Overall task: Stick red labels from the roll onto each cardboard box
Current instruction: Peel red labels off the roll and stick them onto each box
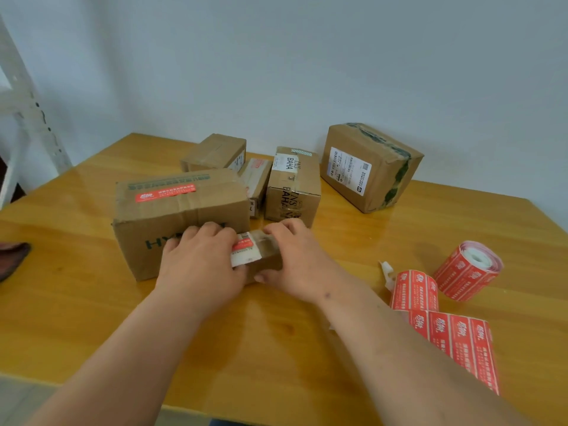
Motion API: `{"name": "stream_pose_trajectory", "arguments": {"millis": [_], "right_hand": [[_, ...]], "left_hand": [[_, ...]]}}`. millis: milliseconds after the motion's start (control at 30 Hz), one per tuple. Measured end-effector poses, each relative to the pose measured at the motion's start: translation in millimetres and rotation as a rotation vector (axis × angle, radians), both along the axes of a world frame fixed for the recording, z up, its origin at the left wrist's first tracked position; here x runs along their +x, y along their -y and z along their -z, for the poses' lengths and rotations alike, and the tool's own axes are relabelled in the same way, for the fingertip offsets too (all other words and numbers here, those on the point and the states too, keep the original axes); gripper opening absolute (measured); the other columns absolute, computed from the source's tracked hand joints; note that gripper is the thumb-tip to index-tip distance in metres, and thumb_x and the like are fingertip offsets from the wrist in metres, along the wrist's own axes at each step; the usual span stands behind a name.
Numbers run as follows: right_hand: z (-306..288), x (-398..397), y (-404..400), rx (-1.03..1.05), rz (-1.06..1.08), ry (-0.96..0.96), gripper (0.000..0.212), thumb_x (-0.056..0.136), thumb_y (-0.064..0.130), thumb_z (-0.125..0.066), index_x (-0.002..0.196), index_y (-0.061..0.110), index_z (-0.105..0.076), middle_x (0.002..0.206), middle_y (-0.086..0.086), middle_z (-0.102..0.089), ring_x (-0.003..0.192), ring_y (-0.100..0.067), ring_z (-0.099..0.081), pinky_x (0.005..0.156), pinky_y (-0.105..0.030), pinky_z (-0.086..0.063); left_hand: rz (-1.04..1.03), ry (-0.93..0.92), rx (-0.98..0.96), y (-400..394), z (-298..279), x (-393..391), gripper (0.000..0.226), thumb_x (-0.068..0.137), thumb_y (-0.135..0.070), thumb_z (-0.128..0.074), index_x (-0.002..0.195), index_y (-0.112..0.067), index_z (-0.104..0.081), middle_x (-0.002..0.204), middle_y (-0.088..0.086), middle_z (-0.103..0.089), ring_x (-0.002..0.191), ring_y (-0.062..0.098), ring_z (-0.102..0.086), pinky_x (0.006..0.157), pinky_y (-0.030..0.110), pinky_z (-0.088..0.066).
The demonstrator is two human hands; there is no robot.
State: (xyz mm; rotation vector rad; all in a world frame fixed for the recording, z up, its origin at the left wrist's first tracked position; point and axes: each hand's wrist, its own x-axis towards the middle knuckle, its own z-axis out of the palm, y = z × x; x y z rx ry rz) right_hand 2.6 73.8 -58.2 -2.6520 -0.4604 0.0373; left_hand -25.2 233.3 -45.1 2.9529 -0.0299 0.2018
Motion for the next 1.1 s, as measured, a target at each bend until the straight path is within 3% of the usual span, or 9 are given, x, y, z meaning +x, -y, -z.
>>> {"name": "stream_pose_trajectory", "arguments": {"millis": [267,433,533,633,733,800,867,967,1100], "right_hand": [[-19.1,24.1,15.9,-0.003,0.208,0.232,0.058,0.085,0.015,-0.059,0.139,0.023,-0.040,0.143,0.005,-0.034,0.135,-0.017,-0.026,0.110,-0.028,-0.024],[-21.9,55.7,23.8,-0.163,0.245,0.106,0.079,0.090,0.025,-0.060,0.152,0.031,-0.011,0.162,0.004,-0.001,0.149,-0.023,-0.001,0.121,-0.045,-0.010],[-18.0,62.6,31.6,-0.228,0.231,0.055,0.077,0.091,0.035,-0.057,0.151,0.037,-0.008,0.162,0.008,-0.004,0.149,-0.023,-0.004,0.120,-0.049,-0.009],[-17.1,58.8,44.4,-0.213,0.259,0.104,0.070,0.089,0.037,-0.059,0.147,0.039,-0.021,0.159,0.012,-0.015,0.147,-0.022,-0.014,0.119,-0.050,-0.013],[-18.0,54.0,53.1,-0.144,0.254,0.126,0.064,0.086,0.035,-0.062,0.143,0.033,-0.033,0.155,0.009,-0.026,0.143,-0.020,-0.025,0.117,-0.046,-0.023],[-19.4,50.8,55.8,-0.075,0.232,0.098,0.062,0.086,0.031,-0.063,0.142,0.027,-0.036,0.152,0.006,-0.031,0.139,-0.019,-0.032,0.114,-0.041,-0.029],[-22.1,46.5,58.7,-0.013,0.235,0.083,0.055,0.088,0.028,-0.063,0.138,0.023,-0.042,0.141,0.006,-0.038,0.128,-0.018,-0.042,0.107,-0.034,-0.037],[-28.5,35.4,66.0,0.056,0.301,0.083,0.040,0.091,0.032,-0.060,0.128,0.024,-0.050,0.116,0.010,-0.040,0.106,-0.012,-0.049,0.088,-0.025,-0.043],[-31.7,13.4,75.1,0.014,0.377,0.055,0.037,0.091,0.046,-0.054,0.124,0.029,-0.050,0.109,0.006,-0.040,0.098,-0.019,-0.054,0.086,-0.039,-0.050]], "left_hand": [[-0.123,0.064,-0.014,-2.4,5.5,9.7,0.051,0.085,-0.031,-0.058,0.134,-0.029,-0.043,0.136,-0.002,-0.041,0.126,0.025,-0.035,0.106,0.044,-0.031],[0.078,0.107,-0.198,26.8,1.6,20.4,0.062,0.089,-0.022,-0.051,0.147,-0.032,-0.030,0.147,-0.008,-0.031,0.139,0.016,-0.022,0.116,0.039,-0.017],[0.134,0.093,-0.254,40.0,-5.0,37.3,0.064,0.092,-0.023,-0.047,0.151,-0.028,-0.023,0.154,-0.008,-0.027,0.144,0.015,-0.018,0.118,0.038,-0.015],[0.160,0.030,-0.319,51.0,-13.0,64.7,0.067,0.092,-0.022,-0.049,0.152,-0.022,-0.019,0.156,-0.003,-0.027,0.144,0.020,-0.021,0.117,0.040,-0.021],[0.197,-0.079,-0.534,65.8,-17.2,93.9,0.055,0.088,-0.017,-0.053,0.141,-0.022,-0.037,0.139,0.002,-0.048,0.123,0.021,-0.046,0.092,0.030,-0.044],[0.158,-0.143,-0.675,74.9,-18.4,105.0,0.048,0.091,-0.018,-0.054,0.137,-0.023,-0.041,0.123,-0.004,-0.056,0.101,0.016,-0.056,0.069,0.021,-0.044],[0.105,-0.192,-0.710,81.1,-16.5,104.9,0.046,0.094,-0.022,-0.053,0.138,-0.022,-0.041,0.112,-0.006,-0.056,0.088,0.011,-0.057,0.061,0.021,-0.044],[0.086,-0.147,-0.627,86.4,-12.5,89.6,0.044,0.095,-0.025,-0.054,0.137,-0.023,-0.043,0.122,0.001,-0.060,0.099,0.017,-0.061,0.075,0.029,-0.051],[0.162,-0.145,-0.387,95.5,-9.3,50.7,0.048,0.097,-0.032,-0.047,0.144,-0.029,-0.036,0.133,-0.002,-0.053,0.115,0.019,-0.055,0.097,0.039,-0.047]]}}
